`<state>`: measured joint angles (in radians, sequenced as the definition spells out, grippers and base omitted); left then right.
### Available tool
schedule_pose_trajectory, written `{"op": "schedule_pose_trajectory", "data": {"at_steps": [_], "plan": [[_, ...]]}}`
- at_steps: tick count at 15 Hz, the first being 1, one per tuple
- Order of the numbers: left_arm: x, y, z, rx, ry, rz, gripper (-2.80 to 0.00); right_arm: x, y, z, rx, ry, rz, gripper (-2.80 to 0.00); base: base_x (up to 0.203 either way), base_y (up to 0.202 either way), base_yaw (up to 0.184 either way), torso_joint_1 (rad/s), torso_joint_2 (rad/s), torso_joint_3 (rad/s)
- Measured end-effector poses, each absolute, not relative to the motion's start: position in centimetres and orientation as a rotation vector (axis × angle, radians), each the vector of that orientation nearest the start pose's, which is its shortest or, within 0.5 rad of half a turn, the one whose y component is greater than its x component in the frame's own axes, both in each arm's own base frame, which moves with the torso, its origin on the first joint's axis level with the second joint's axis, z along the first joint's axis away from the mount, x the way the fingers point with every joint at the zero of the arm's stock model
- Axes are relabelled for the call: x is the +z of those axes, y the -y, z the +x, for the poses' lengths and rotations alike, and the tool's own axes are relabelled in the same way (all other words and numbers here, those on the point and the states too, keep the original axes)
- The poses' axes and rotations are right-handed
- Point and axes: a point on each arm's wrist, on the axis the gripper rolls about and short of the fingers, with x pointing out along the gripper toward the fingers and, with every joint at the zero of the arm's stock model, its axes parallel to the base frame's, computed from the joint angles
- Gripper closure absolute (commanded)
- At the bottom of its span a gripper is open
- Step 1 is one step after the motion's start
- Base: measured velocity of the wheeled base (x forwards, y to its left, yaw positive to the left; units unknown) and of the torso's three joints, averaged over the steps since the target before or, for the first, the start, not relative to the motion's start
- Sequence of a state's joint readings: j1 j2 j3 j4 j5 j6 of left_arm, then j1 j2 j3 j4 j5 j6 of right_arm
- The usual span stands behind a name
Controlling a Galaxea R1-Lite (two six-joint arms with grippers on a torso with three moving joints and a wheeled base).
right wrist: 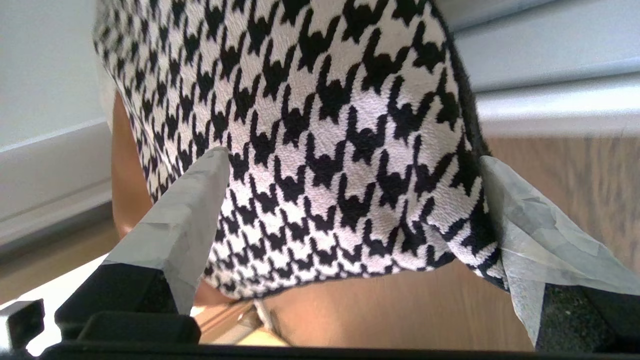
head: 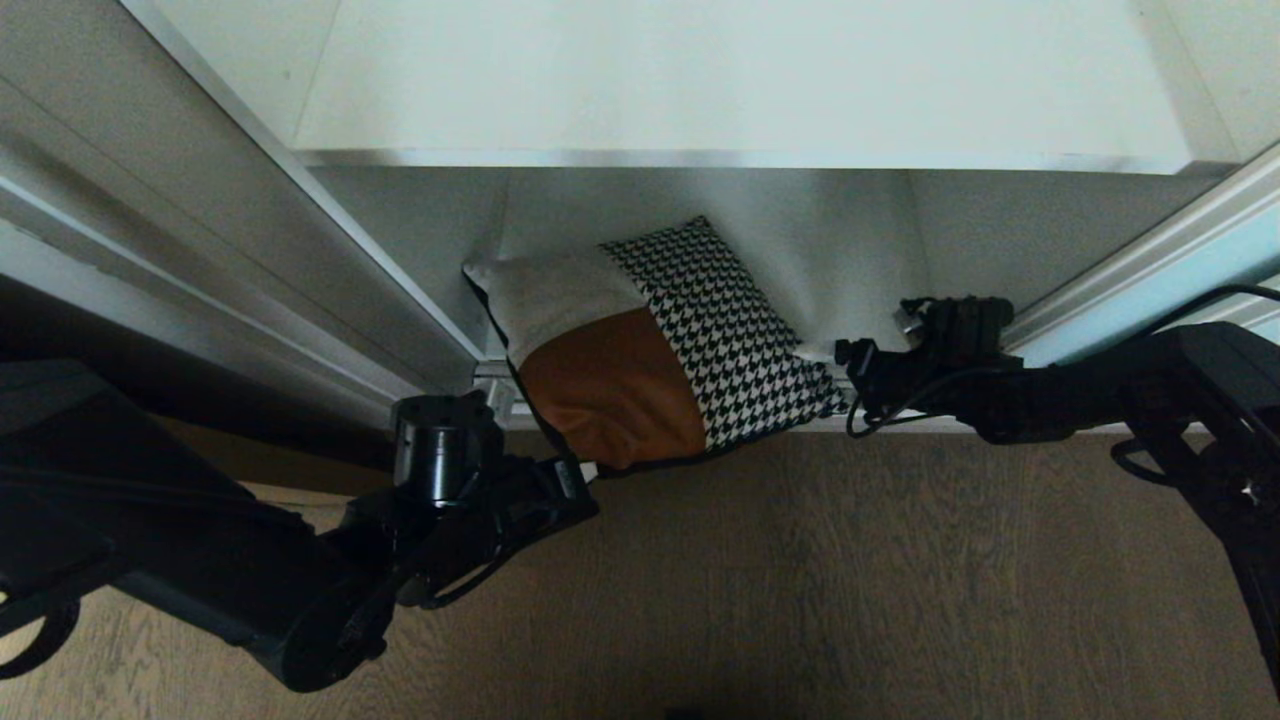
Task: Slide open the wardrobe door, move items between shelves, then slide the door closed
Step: Place the pillow on the higher shelf
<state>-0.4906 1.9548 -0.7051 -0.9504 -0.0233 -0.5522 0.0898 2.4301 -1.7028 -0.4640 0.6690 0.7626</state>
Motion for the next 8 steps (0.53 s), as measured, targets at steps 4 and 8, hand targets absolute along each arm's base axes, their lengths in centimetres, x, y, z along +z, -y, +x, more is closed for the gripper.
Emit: {"op": "schedule_pose_trajectory", "data": {"at_steps": [4, 8], "plan": [[10.4, 15.8, 30.0, -0.405, -0.427, -0.47, 0.0, 9.5, -6.0, 50.0, 0.619, -0.572, 0.803, -2.8, 0.0, 0.0, 0.0, 0.0, 0.0, 0.0], [10.6, 15.5, 30.1, -0.399, -0.419, -0.473, 0.0, 7.9, -6.2, 50.3, 0.611, -0.599, 0.803, 0.0, 0.0, 0.0, 0.0, 0.0, 0.0, 0.0]]}}
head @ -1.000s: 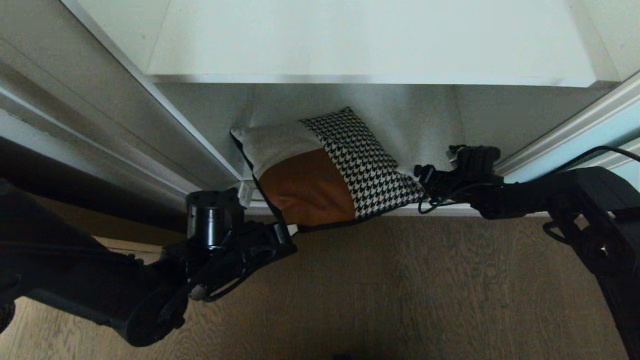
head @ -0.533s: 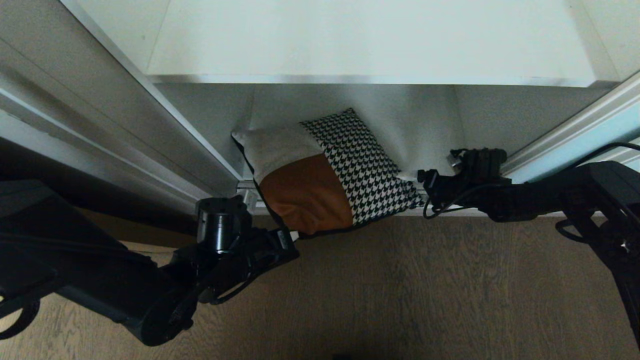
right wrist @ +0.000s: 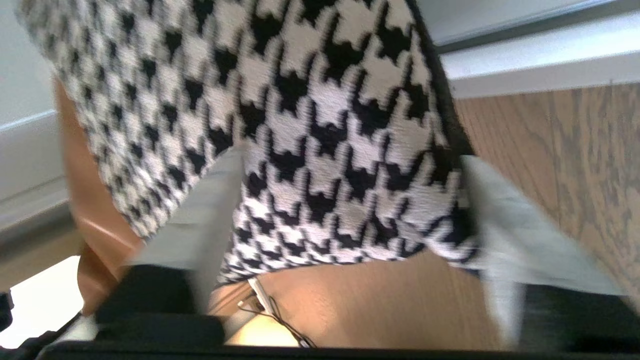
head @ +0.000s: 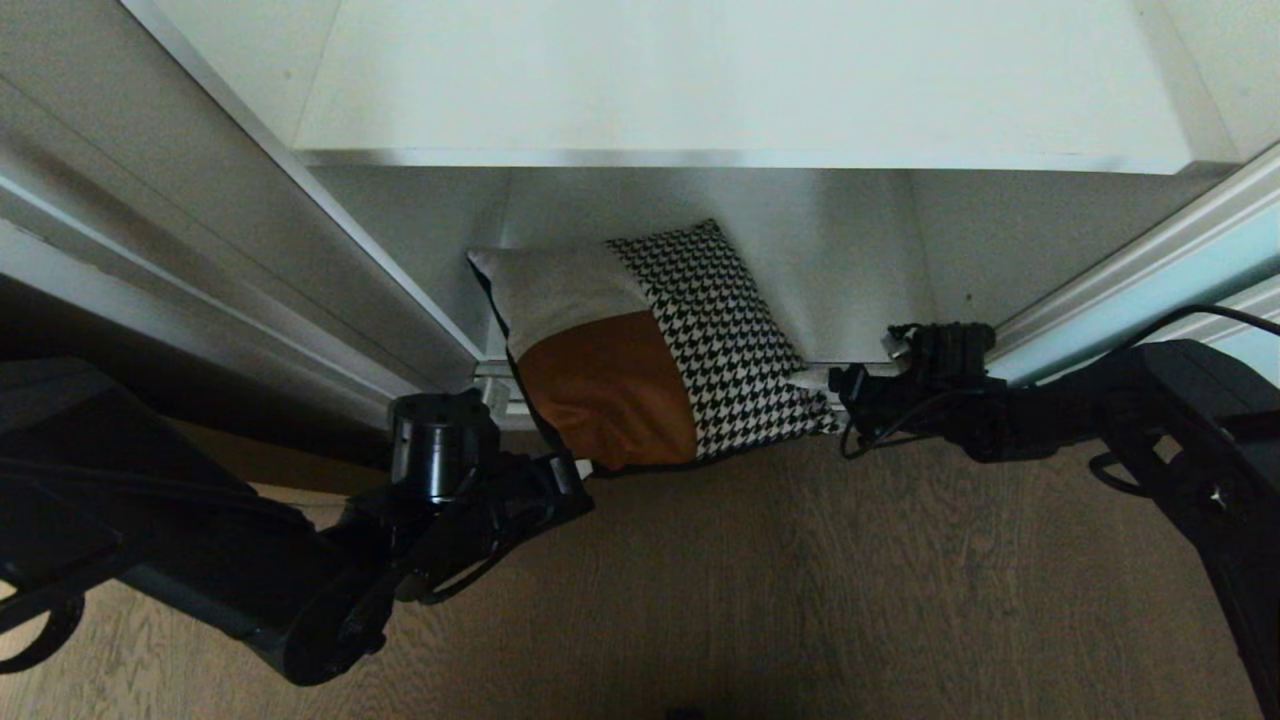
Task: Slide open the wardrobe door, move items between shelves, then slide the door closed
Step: Place the pillow on the higher shelf
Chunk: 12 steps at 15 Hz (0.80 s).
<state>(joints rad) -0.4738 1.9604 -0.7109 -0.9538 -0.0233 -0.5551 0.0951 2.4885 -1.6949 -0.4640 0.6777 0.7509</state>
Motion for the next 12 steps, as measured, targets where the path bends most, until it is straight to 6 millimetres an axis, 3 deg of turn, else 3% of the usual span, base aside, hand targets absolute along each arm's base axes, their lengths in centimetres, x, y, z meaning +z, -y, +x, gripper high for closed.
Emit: {"op": "schedule_pose_trajectory", "data": {"at_steps": [6, 12], "plan": [[10.37, 15.42, 30.19, -0.392, -0.426, -0.482, 0.0, 6.81, -6.97, 50.25, 0.618, -0.628, 0.8, 0.0, 0.0, 0.0, 0.0, 0.0, 0.0, 0.0], [10.05, 15.14, 30.6, -0.374, -0.429, -0.485, 0.0, 7.18, -6.83, 50.23, 0.619, -0.621, 0.805, 0.0, 0.0, 0.0, 0.0, 0.0, 0.0, 0.0]]}}
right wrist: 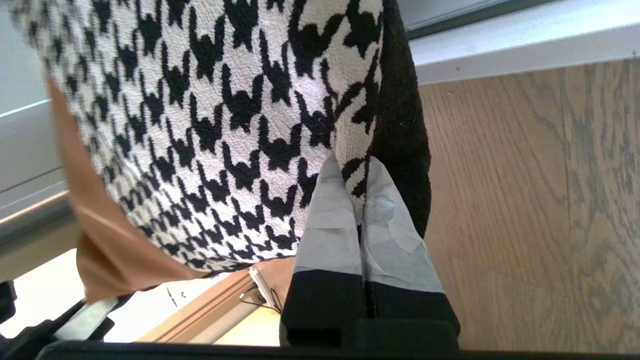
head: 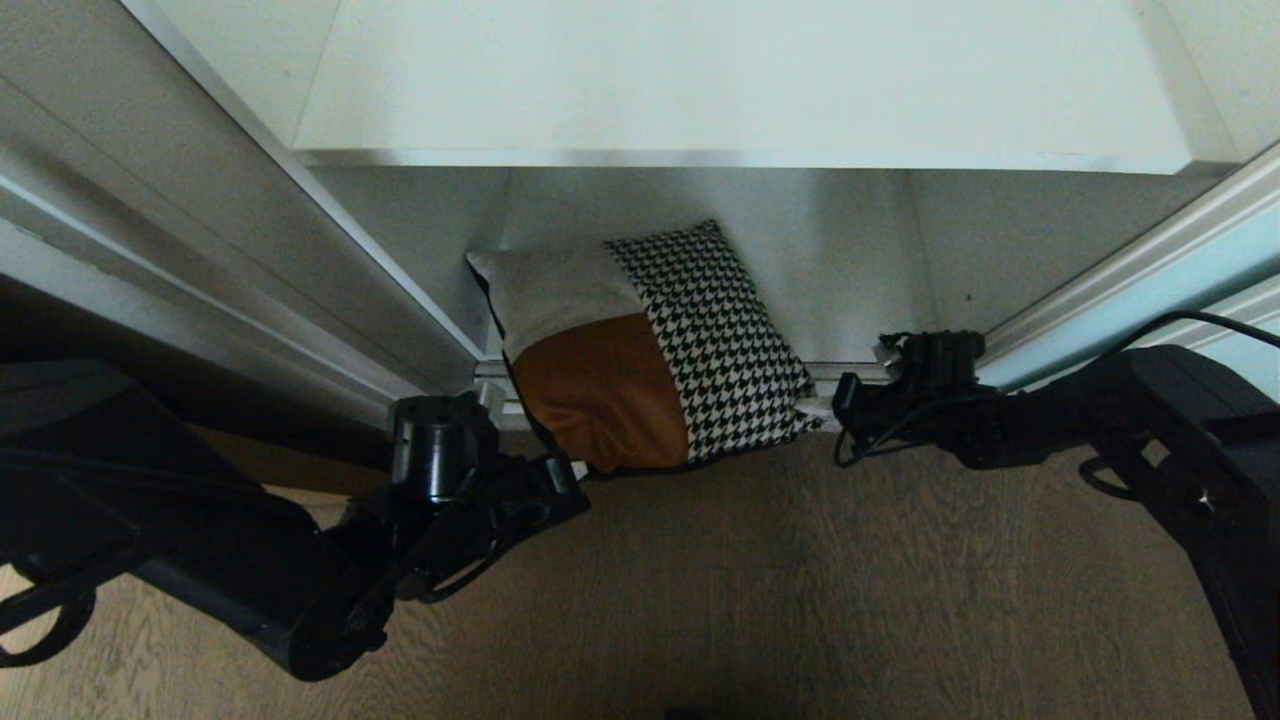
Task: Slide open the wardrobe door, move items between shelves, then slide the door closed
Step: Place the pillow on the higher shelf
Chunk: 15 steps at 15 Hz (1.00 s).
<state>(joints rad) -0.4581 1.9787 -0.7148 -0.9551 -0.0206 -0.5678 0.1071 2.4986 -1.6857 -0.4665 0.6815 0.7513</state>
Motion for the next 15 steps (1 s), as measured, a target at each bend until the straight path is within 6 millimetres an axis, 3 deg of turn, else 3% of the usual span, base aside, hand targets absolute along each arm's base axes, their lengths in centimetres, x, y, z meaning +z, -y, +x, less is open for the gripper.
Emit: {"op": "schedule_pose_trajectory", "data": {"at_steps": [3, 10, 15], "plan": [[10.2, 14.8, 30.9, -0.363, -0.423, -0.487, 0.0, 8.5, -6.5, 49.7, 0.62, -0.607, 0.805, 0.0, 0.0, 0.0, 0.0, 0.0, 0.0, 0.0], [10.1, 14.1, 30.9, -0.335, -0.442, -0.483, 0.0, 14.5, -6.2, 46.4, 0.666, -0.542, 0.788, 0.0, 0.0, 0.0, 0.0, 0.0, 0.0, 0.0], [10.7, 14.0, 30.9, -0.225, -0.532, -0.438, 0.0, 16.9, -6.4, 43.4, 0.681, -0.542, 0.783, 0.0, 0.0, 0.0, 0.0, 0.0, 0.0, 0.0]]}}
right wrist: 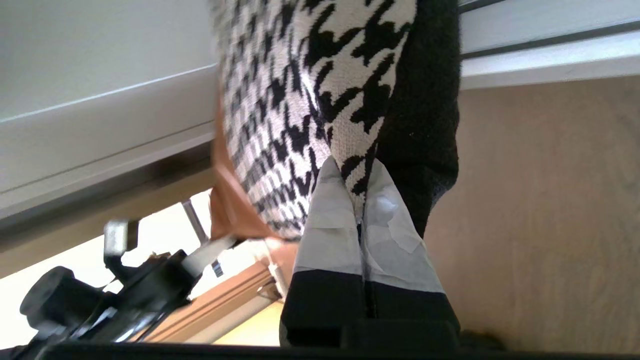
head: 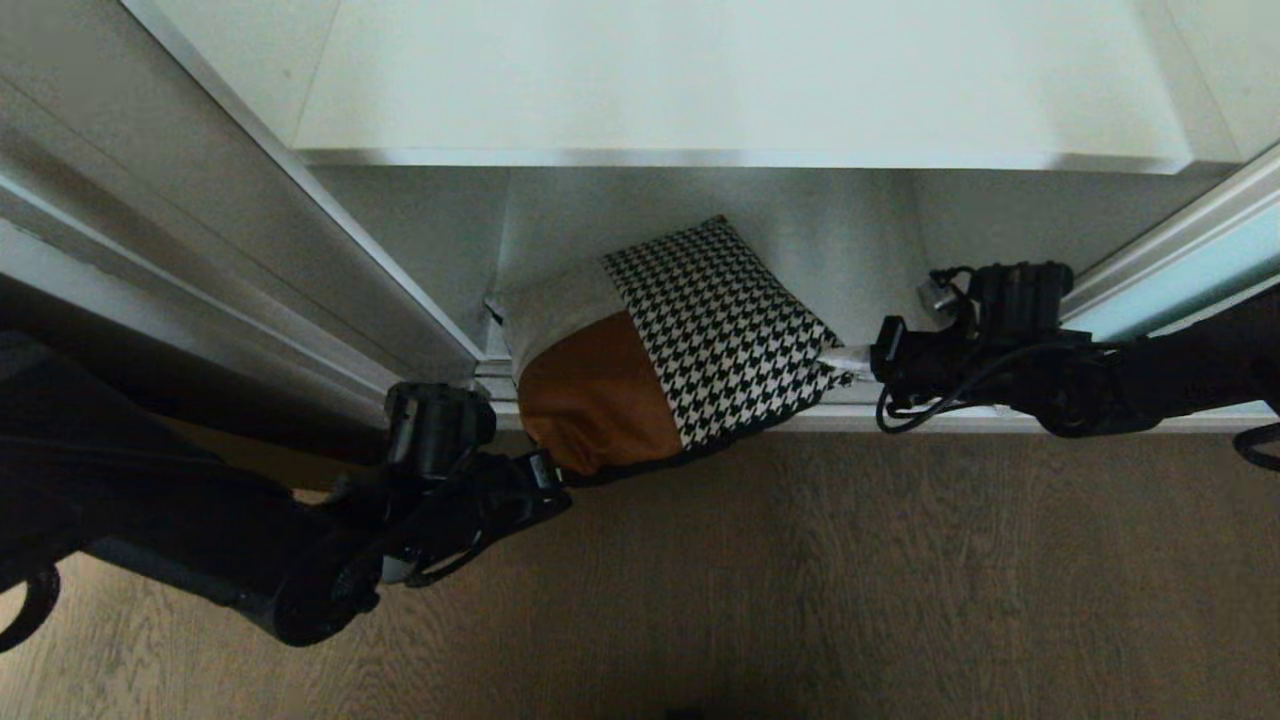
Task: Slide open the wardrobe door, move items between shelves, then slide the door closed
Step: Place the pillow on the higher shelf
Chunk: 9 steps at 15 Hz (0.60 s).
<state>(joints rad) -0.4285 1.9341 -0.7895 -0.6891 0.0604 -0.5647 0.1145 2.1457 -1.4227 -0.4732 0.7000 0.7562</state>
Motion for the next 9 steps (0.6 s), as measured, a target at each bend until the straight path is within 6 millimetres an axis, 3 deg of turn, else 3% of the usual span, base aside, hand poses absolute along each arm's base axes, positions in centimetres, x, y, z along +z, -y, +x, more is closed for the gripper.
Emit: {"op": "schedule_pose_trajectory", "data": {"at_steps": [9], "plan": [[13.1, 14.2, 30.7, -0.198, -0.465, -0.409, 0.0, 21.4, -7.3, 36.5, 0.731, -0.518, 0.759, 0.0, 0.0, 0.0, 0.0, 0.0, 0.0, 0.0]]}}
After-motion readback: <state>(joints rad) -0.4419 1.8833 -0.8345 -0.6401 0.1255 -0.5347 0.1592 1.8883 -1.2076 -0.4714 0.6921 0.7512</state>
